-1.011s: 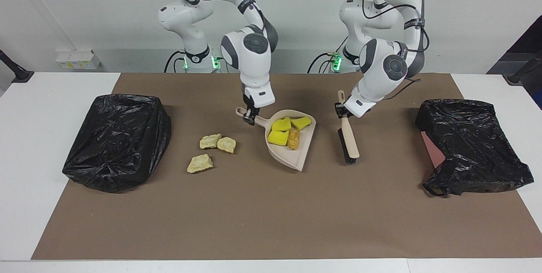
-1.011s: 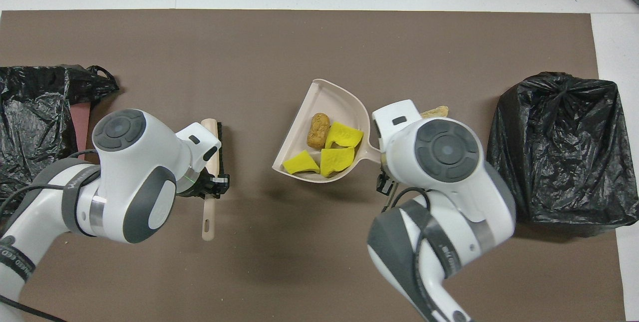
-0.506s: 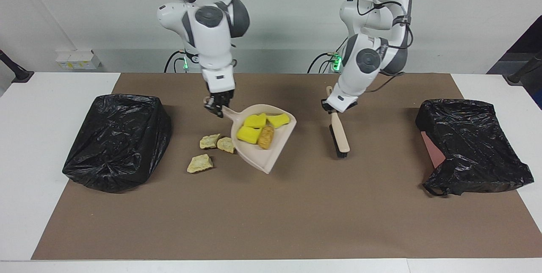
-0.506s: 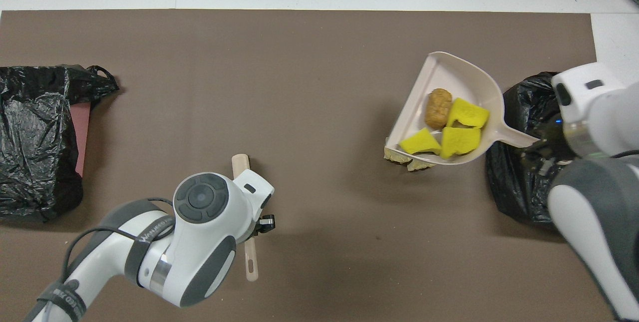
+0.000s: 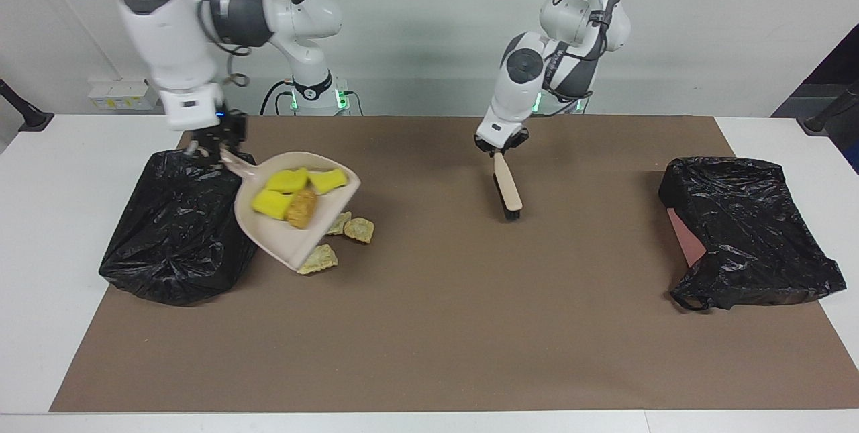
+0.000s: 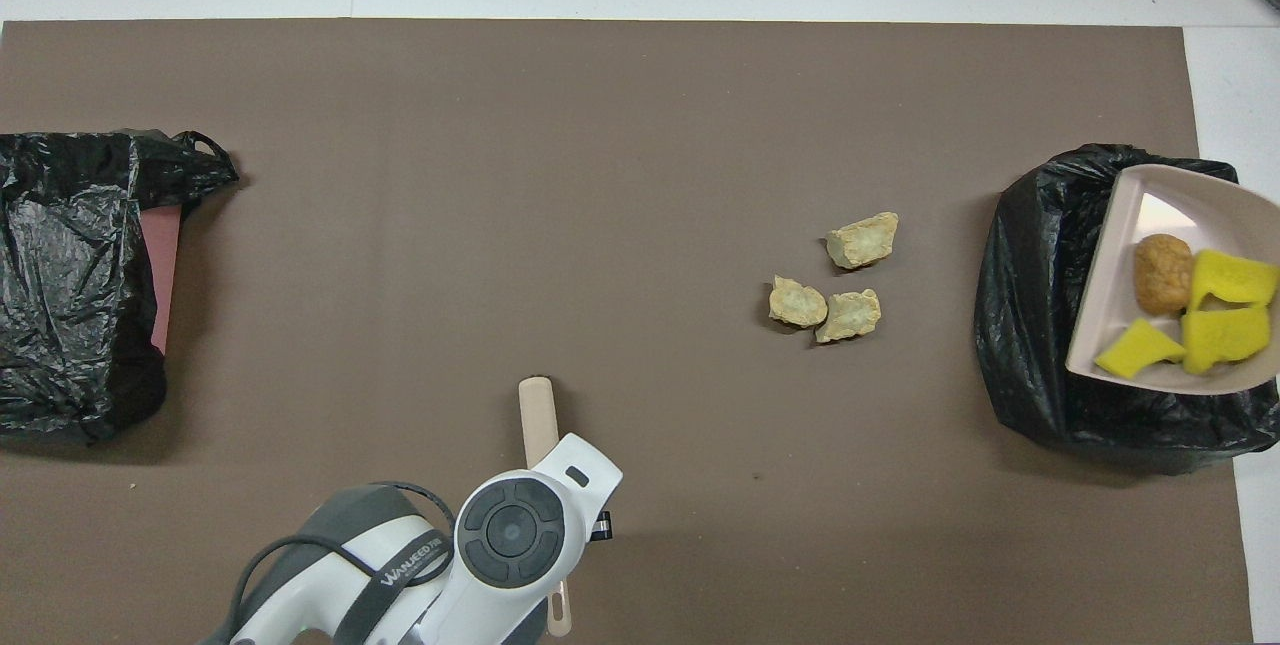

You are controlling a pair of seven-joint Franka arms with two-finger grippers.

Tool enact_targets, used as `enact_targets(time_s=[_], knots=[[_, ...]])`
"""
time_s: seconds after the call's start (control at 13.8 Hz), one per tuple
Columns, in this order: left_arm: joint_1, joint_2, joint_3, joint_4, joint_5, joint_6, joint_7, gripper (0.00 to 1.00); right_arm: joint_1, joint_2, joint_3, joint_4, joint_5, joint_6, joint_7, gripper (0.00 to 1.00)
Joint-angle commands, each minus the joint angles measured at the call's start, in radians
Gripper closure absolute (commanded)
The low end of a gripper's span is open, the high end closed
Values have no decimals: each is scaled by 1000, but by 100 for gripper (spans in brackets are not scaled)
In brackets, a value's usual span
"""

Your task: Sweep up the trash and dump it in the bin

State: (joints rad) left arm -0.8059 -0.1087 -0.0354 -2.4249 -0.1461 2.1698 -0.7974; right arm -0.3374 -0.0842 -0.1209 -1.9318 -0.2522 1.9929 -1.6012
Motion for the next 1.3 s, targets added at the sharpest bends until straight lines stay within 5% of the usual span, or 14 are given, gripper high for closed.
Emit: enact_targets(time_s=[0.0,0.07,0.14,0.79,1.23], knots=[[-22,-31,17,-37,-13,38,1,65,-29,21,20,-1,-115,75,-158,100],[-18,-26,19,-31,-15,35,3,24,-19,21,21,-6,-177,101,-208,100],[-10,-20,20,-26,-15,36,3,0,-8,23,24,-12,-224,136,-251,100],[293,53,26,188,28,13,168,0,75,27,36,-46,-499,213,-388,100],[490,70,28,444,28,-180,366,0,126,29,38,-7,-692,182,-245,100]])
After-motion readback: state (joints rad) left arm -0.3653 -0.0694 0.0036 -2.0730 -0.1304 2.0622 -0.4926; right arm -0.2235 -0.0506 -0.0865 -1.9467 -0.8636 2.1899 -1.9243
